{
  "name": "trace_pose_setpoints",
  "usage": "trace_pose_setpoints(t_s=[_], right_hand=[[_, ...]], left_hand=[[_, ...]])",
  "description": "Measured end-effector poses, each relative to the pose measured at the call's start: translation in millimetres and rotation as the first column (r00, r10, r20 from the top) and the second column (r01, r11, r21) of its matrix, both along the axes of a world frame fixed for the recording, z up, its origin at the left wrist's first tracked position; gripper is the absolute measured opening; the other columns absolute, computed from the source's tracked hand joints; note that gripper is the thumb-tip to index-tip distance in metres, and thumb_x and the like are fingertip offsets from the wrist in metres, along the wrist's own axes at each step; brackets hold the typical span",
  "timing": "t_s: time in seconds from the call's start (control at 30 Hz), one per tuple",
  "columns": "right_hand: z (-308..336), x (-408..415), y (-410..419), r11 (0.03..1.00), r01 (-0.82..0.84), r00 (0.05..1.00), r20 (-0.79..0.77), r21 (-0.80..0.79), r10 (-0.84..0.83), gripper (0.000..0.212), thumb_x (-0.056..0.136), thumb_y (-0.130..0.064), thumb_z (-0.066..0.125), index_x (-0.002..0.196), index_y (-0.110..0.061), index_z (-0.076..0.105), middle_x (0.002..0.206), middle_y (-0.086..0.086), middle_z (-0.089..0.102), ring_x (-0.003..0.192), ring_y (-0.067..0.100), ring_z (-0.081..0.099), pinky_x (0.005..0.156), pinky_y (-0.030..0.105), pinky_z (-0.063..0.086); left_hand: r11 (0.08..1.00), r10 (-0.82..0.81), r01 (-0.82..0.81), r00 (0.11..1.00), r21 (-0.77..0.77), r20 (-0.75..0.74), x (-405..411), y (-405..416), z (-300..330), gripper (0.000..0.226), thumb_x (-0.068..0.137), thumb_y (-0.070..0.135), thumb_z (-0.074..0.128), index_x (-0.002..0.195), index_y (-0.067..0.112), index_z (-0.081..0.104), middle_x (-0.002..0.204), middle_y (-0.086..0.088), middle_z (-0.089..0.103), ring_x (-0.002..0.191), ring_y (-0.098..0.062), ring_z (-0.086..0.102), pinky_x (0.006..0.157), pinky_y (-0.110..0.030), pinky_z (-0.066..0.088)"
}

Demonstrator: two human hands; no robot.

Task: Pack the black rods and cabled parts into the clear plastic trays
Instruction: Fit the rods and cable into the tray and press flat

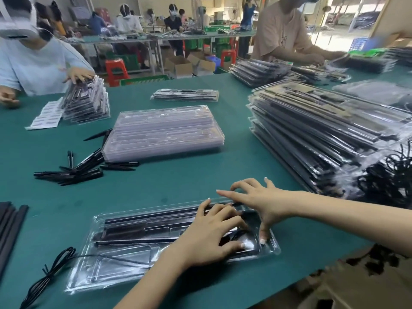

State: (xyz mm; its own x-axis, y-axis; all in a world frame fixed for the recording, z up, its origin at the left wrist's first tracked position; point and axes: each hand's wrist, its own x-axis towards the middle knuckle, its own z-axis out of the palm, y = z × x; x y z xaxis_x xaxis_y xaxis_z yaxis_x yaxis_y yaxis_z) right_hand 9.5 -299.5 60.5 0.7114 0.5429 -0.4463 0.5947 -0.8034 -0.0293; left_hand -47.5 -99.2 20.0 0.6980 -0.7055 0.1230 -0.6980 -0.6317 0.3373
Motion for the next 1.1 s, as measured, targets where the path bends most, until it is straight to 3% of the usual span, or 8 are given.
trace_pose_setpoints(t_s=[0.23,0.33,0.43,0.6,0.67,0.8,0.93,1.1], right_hand=[[-1,7,6,0.996,-0.056,0.998,0.032,-0.063,0.058,0.14,0.058,-0.044,0.086,0.135,-0.051,-0.031,0.154,-0.006,-0.001,0.141,0.018,-0.005,0.096,0.08,0.011],[2,12,5,0.996,-0.078,0.994,-0.075,-0.052,0.074,0.139,0.055,-0.049,0.087,0.14,-0.053,-0.022,0.155,-0.008,-0.005,0.141,0.017,-0.007,0.098,0.079,0.005],[5,14,-2,0.997,-0.079,0.988,-0.136,0.01,0.08,0.138,0.054,-0.05,0.087,0.128,-0.064,-0.029,0.153,-0.014,-0.005,0.141,0.012,-0.005,0.107,0.072,0.004],[10,17,-2,0.993,-0.08,0.991,-0.113,-0.089,0.07,0.134,0.055,-0.061,0.082,0.136,-0.058,-0.026,0.155,-0.013,-0.01,0.143,0.015,-0.01,0.108,0.067,-0.002],[24,25,15,0.994,-0.05,0.991,-0.131,-0.093,0.038,0.127,0.06,-0.06,0.08,0.144,-0.051,-0.015,0.157,-0.007,-0.01,0.144,0.018,-0.009,0.112,0.061,0.002],[28,16,87,0.918,0.096,0.994,-0.09,0.385,-0.066,0.107,0.068,-0.061,0.075,0.149,-0.045,0.006,0.156,-0.002,0.009,0.144,0.018,0.003,0.116,0.054,0.012],[-7,-12,135,0.938,0.258,0.958,-0.187,0.231,-0.217,0.119,0.059,-0.068,0.076,0.147,-0.047,-0.002,0.158,0.004,-0.005,0.145,0.023,-0.015,0.106,0.07,0.0],[-11,-16,131,0.93,0.339,0.935,-0.167,0.145,-0.314,0.122,0.056,-0.07,0.076,0.149,-0.043,0.001,0.159,0.003,-0.008,0.145,0.026,-0.015,0.113,0.06,-0.006]], left_hand=[[0.977,-0.212,0.205,0.963,0.056,0.167,-3,-21,10,0.043,0.08,0.021,0.048,0.121,0.032,0.06,0.125,0.016,0.057,0.119,-0.008,0.044,0.111,-0.035,0.018],[0.995,-0.086,0.088,0.995,-0.047,0.054,-5,-20,9,0.037,0.087,0.026,0.053,0.123,0.025,0.053,0.123,0.012,0.057,0.121,-0.008,0.043,0.112,-0.035,0.018],[0.99,0.144,-0.144,0.988,-0.001,0.058,-5,4,14,0.046,0.096,0.051,0.039,0.138,0.033,0.037,0.146,0.019,0.036,0.139,-0.001,0.022,0.118,-0.032,-0.004],[0.826,0.559,-0.561,0.828,0.047,0.044,-14,87,9,0.047,0.101,0.044,0.02,0.147,0.046,0.01,0.154,0.027,0.013,0.143,0.004,-0.004,0.115,-0.031,-0.015],[0.802,0.585,-0.583,0.81,0.128,0.026,-25,100,1,0.048,0.101,0.045,0.016,0.145,0.049,-0.005,0.153,0.029,-0.002,0.143,0.001,-0.013,0.114,-0.034,-0.017],[0.795,0.575,-0.581,0.813,0.173,0.088,-30,100,-12,0.048,0.102,0.044,0.01,0.137,0.046,-0.023,0.146,0.031,-0.024,0.137,-0.002,-0.029,0.114,-0.038,-0.021],[0.795,0.567,-0.578,0.816,0.182,0.114,-30,101,-17,0.05,0.102,0.042,0.008,0.137,0.041,-0.028,0.141,0.029,-0.035,0.135,-0.003,-0.035,0.114,-0.04,-0.022],[0.82,0.55,-0.551,0.834,0.156,0.053,-29,104,-17,0.048,0.103,0.042,0.013,0.139,0.046,-0.019,0.148,0.028,-0.024,0.133,0.004,-0.033,0.113,-0.038,-0.024]])
